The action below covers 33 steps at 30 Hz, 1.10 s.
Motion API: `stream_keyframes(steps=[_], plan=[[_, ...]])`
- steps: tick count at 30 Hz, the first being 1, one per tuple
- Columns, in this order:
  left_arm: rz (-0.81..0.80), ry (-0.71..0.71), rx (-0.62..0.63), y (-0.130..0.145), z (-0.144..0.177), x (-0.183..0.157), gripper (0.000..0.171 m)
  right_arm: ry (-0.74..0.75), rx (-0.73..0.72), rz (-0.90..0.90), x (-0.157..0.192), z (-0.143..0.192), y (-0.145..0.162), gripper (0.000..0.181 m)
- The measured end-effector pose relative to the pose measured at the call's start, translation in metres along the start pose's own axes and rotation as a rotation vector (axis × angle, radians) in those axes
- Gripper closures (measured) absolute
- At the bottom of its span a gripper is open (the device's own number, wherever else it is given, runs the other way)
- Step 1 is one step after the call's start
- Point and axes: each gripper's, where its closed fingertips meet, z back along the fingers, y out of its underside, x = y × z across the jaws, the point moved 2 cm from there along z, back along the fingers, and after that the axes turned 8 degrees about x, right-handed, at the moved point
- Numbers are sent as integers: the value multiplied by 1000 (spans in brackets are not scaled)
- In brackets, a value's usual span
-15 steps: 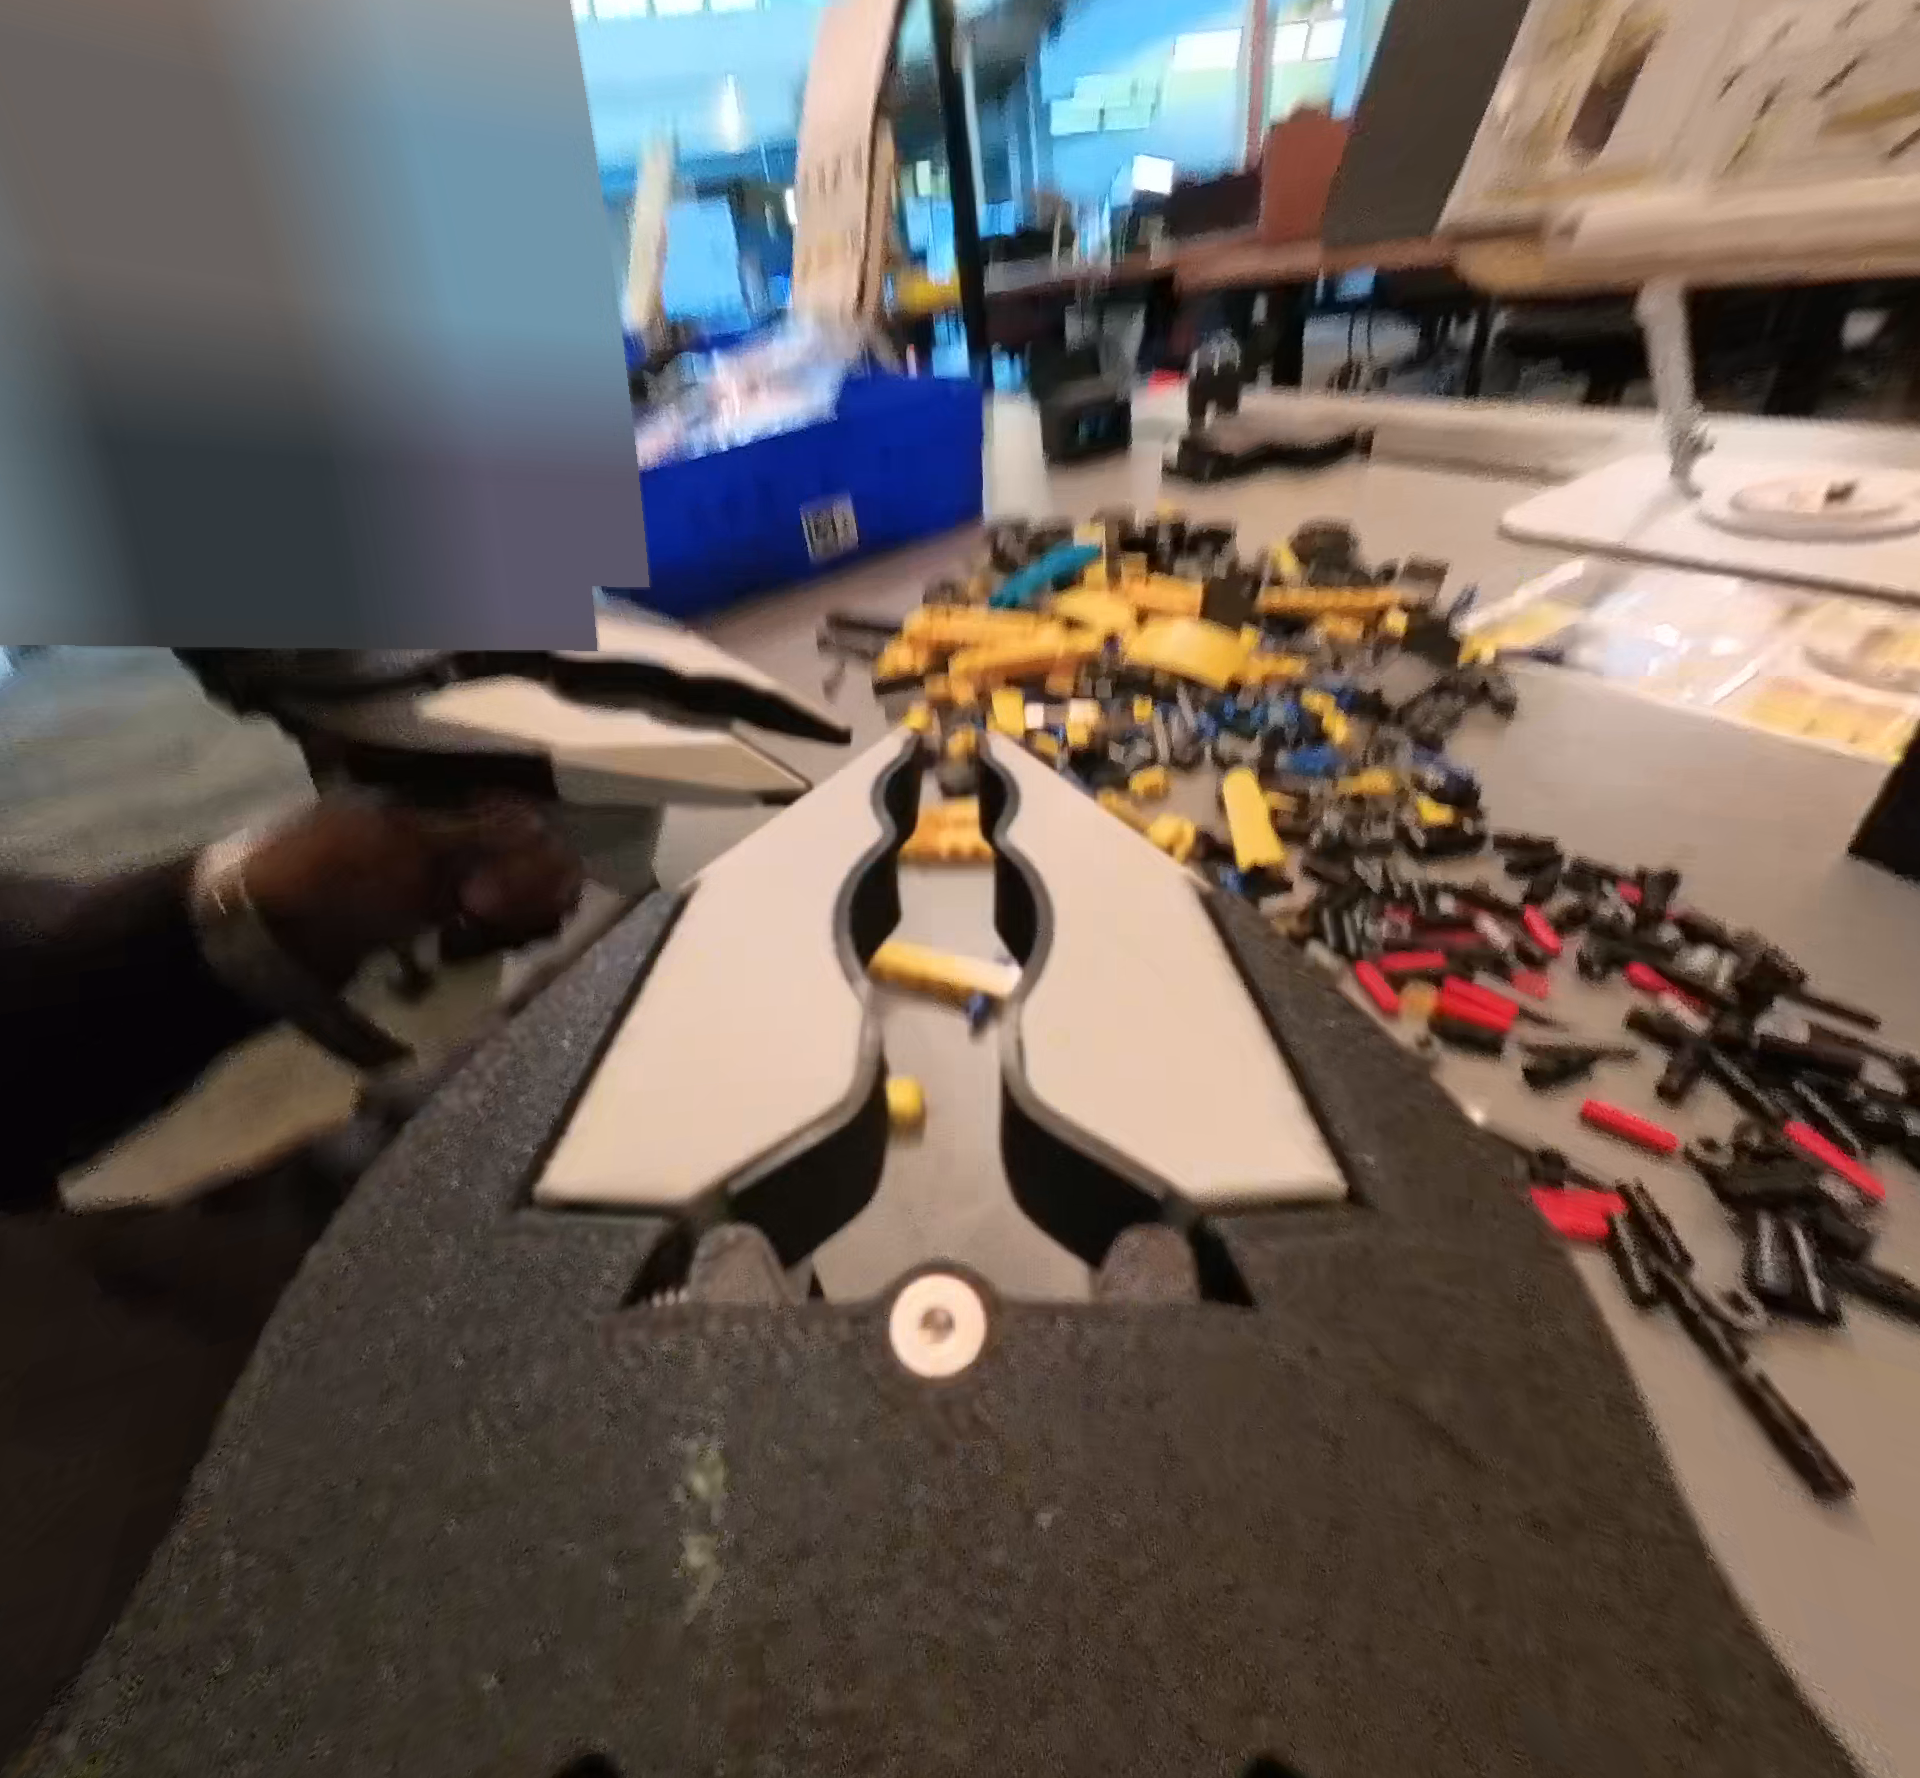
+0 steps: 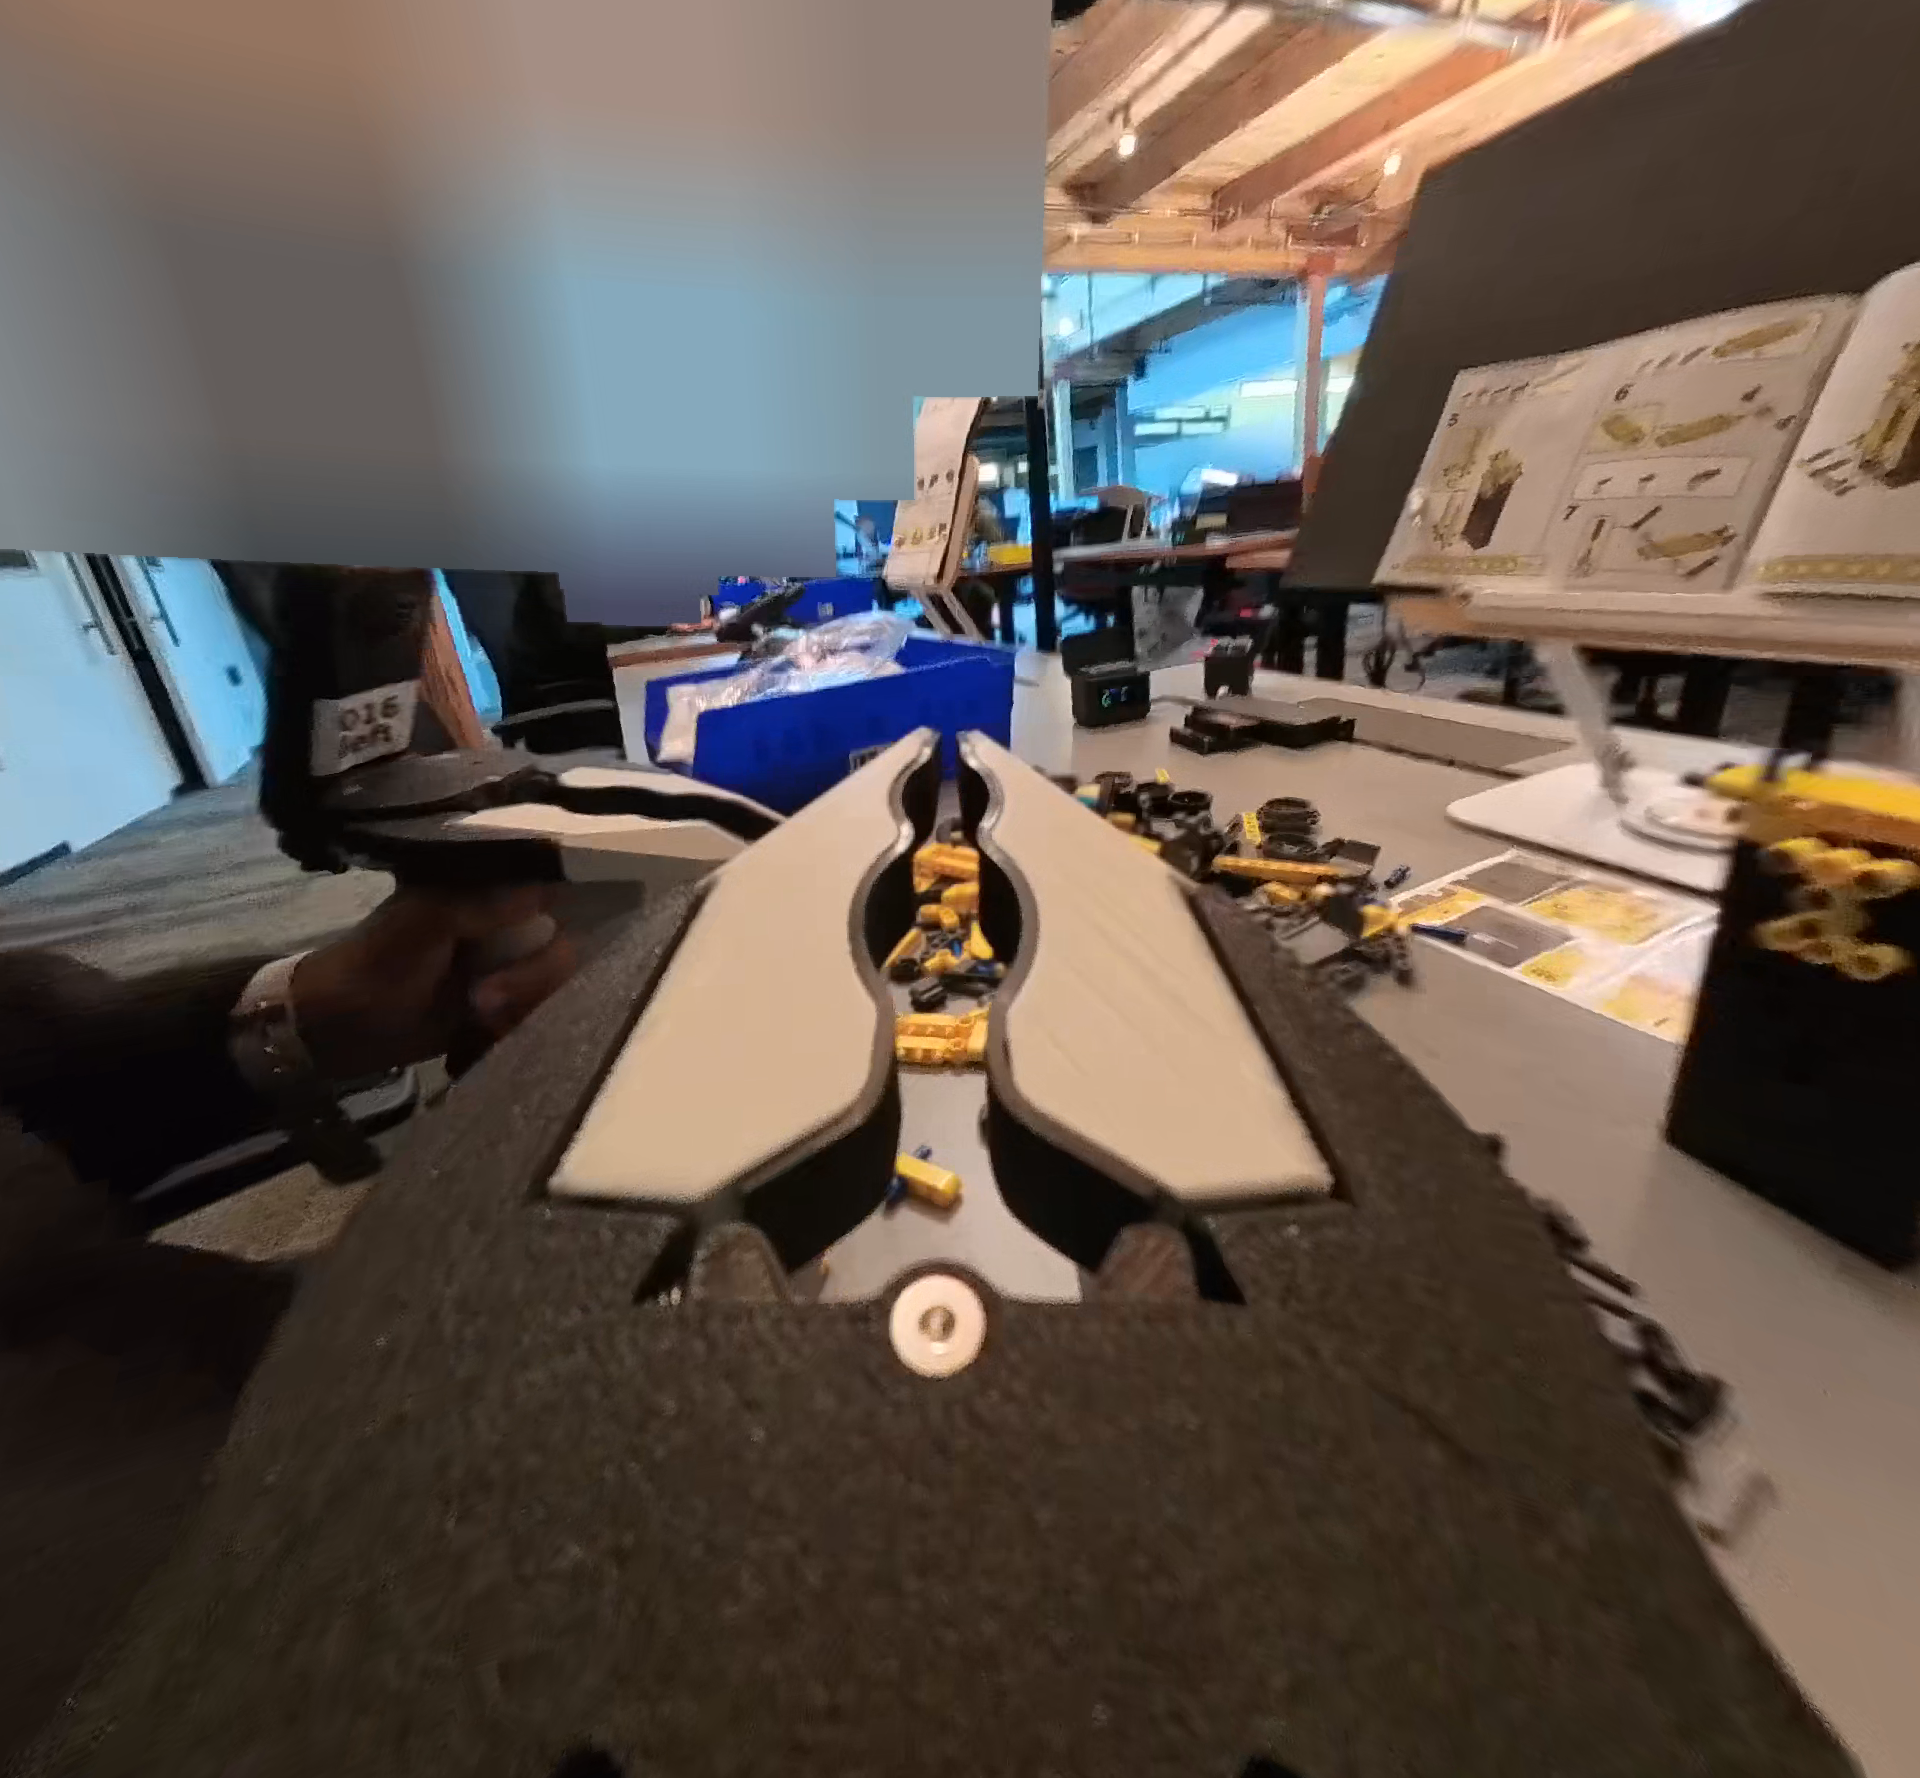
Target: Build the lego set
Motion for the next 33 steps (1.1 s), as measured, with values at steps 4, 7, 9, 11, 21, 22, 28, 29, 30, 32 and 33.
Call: stream_keyframes(steps=[4,7,9,11,21,22,28,29,30,32,33], plan=[[6,-5,26,-29,-27,-3,149,209,-174,24,-51,97,-27,180],[58,51,6,-47,-47,-2,149,253,-409,-105,-86,156,-52,181],[98,35,-64,-57,-50,5,149,233,-426,-136,-94,160,-57,181],[144,44,-144,-64,-46,10,149,208,-372,-90,-91,143,-65,181],[211,152,-55,-20,-28,42,149,142,-154,21,-48,36,-52,181],[224,162,-49,-16,-25,45,149,159,-126,22,-47,27,-42,181],[187,168,43,-2,-24,64,149,297,32,42,-59,8,-6,181],[179,177,50,-5,-27,66,149,308,62,43,-64,6,-3,181],[175,190,56,-8,-33,67,149,317,93,43,-70,5,0,181],[176,241,65,-18,-45,68,149,336,145,26,-83,3,3,181],[177,270,71,-23,-51,68,149,339,158,13,-90,1,2,181]])
